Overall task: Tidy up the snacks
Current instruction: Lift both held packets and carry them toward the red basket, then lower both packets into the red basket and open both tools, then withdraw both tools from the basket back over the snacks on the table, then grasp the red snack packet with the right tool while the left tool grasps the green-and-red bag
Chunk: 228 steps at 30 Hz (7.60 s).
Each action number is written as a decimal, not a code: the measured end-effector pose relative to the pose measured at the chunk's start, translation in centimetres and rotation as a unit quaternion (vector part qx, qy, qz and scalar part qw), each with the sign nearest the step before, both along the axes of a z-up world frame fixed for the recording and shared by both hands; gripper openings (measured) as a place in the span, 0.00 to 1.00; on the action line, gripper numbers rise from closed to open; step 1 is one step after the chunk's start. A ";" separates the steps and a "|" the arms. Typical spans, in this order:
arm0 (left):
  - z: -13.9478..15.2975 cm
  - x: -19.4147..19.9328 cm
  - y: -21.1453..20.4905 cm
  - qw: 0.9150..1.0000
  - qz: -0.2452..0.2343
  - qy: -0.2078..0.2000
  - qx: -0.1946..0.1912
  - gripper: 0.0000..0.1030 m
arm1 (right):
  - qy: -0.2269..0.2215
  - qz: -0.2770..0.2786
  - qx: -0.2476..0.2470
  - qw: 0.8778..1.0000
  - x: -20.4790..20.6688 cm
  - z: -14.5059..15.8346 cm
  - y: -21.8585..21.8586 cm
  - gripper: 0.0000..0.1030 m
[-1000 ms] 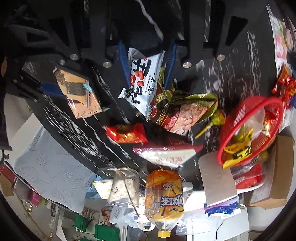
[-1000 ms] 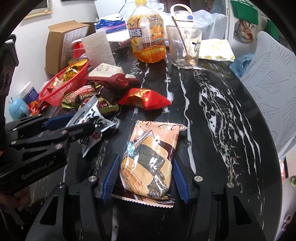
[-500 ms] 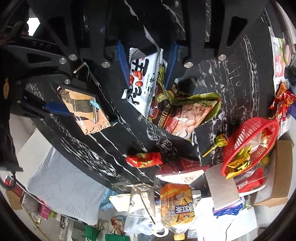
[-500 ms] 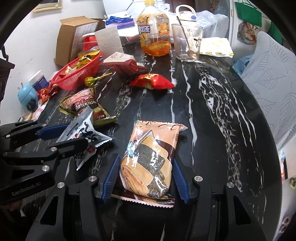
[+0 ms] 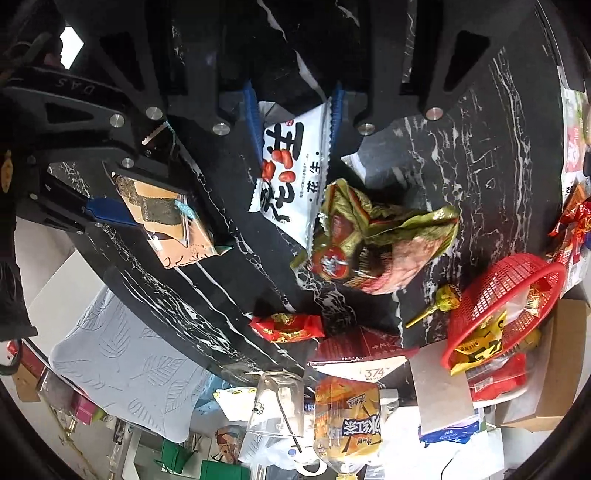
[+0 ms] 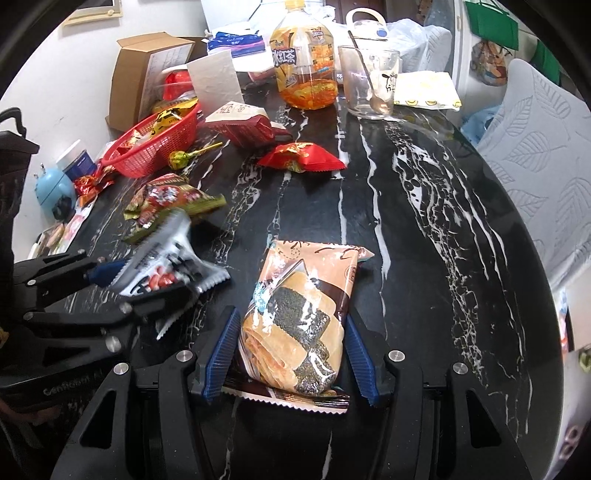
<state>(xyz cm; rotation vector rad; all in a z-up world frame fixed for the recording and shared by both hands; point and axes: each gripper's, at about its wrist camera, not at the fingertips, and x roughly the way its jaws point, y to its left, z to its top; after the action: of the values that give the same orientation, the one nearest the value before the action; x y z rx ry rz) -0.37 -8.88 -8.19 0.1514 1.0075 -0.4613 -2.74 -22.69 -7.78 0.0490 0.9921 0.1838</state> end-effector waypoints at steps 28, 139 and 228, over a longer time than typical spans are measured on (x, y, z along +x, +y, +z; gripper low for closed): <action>3.1 -2.2 1.7 0.999 0.015 -0.042 -0.024 0.27 | -0.026 0.020 0.035 0.999 -1.9 2.0 1.3 0.48; 3.5 20.3 16.7 0.981 0.189 -0.035 0.023 0.40 | -0.062 0.164 0.033 0.984 21.6 5.7 16.8 0.59; 4.8 -0.5 4.6 0.991 0.109 -0.073 -0.004 0.62 | -0.070 -0.031 -0.012 0.997 -0.1 3.4 1.2 0.78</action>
<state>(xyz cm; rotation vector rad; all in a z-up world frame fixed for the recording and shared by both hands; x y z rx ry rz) -0.88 -4.26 -3.41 0.0658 0.8664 -0.2508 -2.86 -21.46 -4.39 0.0439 0.8517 0.1157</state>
